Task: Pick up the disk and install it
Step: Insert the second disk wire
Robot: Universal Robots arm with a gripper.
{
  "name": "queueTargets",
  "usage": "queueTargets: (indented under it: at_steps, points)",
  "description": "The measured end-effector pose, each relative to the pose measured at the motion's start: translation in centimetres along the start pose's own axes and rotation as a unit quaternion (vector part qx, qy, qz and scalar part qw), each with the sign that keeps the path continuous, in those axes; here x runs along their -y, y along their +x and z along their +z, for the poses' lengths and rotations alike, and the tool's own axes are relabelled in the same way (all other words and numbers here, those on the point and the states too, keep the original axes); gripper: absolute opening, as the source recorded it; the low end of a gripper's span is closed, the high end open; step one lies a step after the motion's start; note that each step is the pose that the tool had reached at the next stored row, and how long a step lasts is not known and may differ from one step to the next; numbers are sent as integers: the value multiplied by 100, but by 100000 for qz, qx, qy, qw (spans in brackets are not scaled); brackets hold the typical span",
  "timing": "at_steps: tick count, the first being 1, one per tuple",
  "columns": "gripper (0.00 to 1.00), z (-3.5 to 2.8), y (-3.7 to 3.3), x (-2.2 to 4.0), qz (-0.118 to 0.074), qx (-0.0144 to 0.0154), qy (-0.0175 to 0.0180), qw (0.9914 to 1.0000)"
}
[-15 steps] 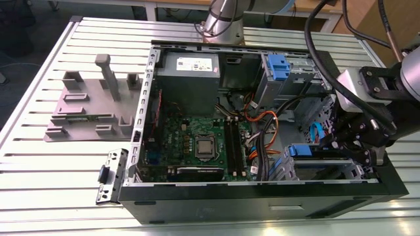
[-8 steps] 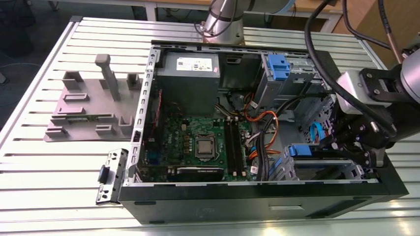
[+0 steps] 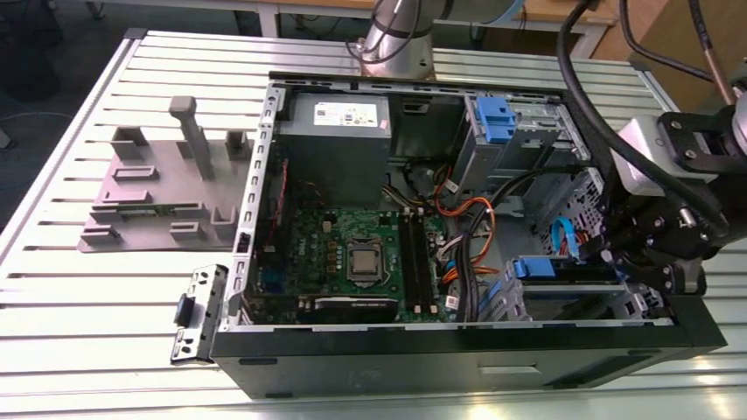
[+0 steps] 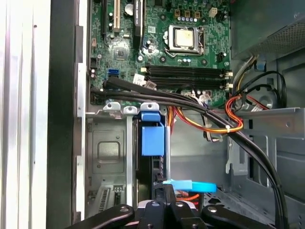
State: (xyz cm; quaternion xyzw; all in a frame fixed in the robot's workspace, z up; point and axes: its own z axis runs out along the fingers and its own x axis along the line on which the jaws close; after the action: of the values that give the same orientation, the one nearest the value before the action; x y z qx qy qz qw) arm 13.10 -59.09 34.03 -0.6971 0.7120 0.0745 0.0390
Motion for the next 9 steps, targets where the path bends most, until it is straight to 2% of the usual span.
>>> queueTargets:
  at_steps: [4, 9]
  points:
    - [10, -20, -5, 62, 4, 27, -43, 100000]
    - [10, -88, -16, 87, 8, 38, -44, 100000]
